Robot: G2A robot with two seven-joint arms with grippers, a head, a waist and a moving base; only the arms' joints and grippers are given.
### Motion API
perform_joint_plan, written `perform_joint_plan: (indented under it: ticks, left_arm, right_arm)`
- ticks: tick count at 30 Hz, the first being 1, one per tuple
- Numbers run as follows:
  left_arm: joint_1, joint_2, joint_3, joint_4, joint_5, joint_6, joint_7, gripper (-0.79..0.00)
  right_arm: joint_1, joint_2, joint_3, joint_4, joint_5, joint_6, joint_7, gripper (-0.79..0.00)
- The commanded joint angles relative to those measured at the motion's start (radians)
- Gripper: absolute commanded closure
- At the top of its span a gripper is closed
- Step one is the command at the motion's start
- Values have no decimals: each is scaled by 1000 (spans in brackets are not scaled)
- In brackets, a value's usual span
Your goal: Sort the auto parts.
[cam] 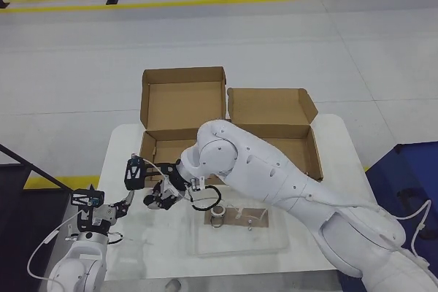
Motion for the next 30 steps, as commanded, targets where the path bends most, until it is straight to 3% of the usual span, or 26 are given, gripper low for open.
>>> perform_joint_plan:
  ticks: [1, 11, 21, 25, 30]
  left_arm:
    - [0, 0, 0, 0, 0, 0, 0, -785]
    - [0, 0, 0, 0, 0, 0, 0, -785]
    - [0, 0, 0, 0, 0, 0, 0, -785]
    - [0, 0, 0, 0, 0, 0, 0, -785]
    - [0, 0, 0, 0, 0, 0, 0, -785]
  right_arm:
    - [-7, 75, -11, -61, -10, -46, -46, 0]
    - [-82, 375, 35, -264, 90, -155, -155, 0]
    - [-89, 381, 33, -285, 83, -155, -156, 0]
    - [-68, 382, 3, -418, -145, -100, -100, 0]
    - [-77, 431, -19, -408, -235, -113, -113, 0]
